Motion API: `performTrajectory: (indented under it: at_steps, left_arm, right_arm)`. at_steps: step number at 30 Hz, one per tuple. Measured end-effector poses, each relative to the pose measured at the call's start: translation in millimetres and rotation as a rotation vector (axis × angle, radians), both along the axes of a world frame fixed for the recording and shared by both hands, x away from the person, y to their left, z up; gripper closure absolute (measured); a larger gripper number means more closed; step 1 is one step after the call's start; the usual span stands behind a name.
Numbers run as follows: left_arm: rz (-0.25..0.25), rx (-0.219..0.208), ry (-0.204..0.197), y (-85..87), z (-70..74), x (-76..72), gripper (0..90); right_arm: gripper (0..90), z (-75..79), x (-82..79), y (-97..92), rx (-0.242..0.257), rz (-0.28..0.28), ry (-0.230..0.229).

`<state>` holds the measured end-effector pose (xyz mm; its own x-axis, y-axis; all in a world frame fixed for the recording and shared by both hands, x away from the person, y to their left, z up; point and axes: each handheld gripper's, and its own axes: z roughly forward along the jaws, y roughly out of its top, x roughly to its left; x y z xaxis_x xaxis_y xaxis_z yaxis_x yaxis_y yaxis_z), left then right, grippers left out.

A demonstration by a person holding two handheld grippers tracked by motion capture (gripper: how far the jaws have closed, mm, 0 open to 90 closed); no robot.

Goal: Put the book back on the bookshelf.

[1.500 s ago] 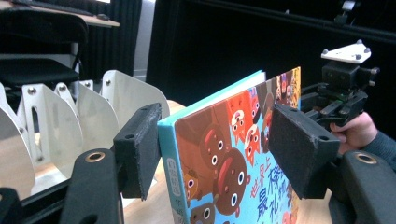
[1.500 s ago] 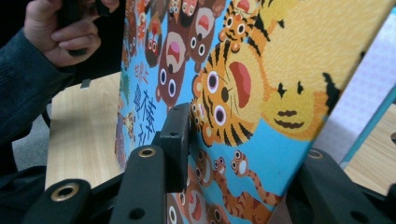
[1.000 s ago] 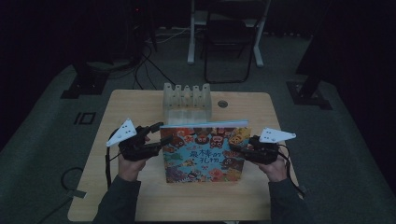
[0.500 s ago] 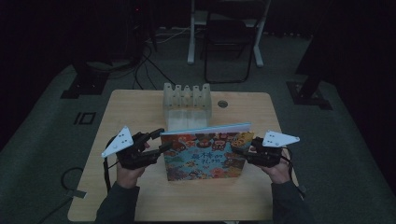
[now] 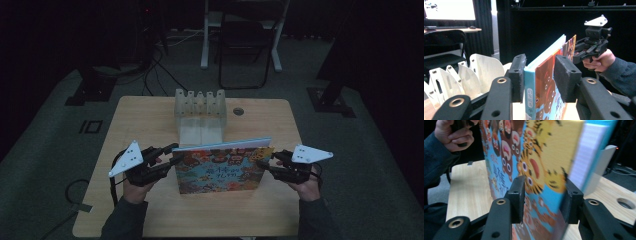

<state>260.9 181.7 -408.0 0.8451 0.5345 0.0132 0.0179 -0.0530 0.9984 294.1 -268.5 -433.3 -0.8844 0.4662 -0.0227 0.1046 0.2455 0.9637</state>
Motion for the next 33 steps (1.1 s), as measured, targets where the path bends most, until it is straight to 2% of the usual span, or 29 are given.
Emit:
performTrajectory:
  at_steps: [8,11,18,27,33]
  left_arm:
    - [-0.015,0.028,-0.001,-4.0,-2.4,1.5,62.9]
    - [-0.029,0.060,0.001,-9.3,-5.7,2.7,59.5]
    - [-0.058,0.088,0.009,-17.1,-8.1,4.0,55.9]
    - [-0.080,0.071,0.031,-20.8,-12.6,7.6,53.6]
    - [-0.093,0.067,0.050,-21.0,-16.2,11.0,62.2]
  right_arm:
    - [54.8,4.0,-2.3,-18.3,0.022,-0.045,-0.001]
    - [52.9,4.9,-2.3,-20.0,0.028,-0.058,-0.005]
    - [49.4,5.3,-1.1,-20.5,0.027,-0.064,-0.003]
    - [48.6,3.4,-1.5,-25.5,0.047,-0.068,0.001]
    - [46.8,-0.5,-2.3,-32.9,0.047,-0.092,0.010]
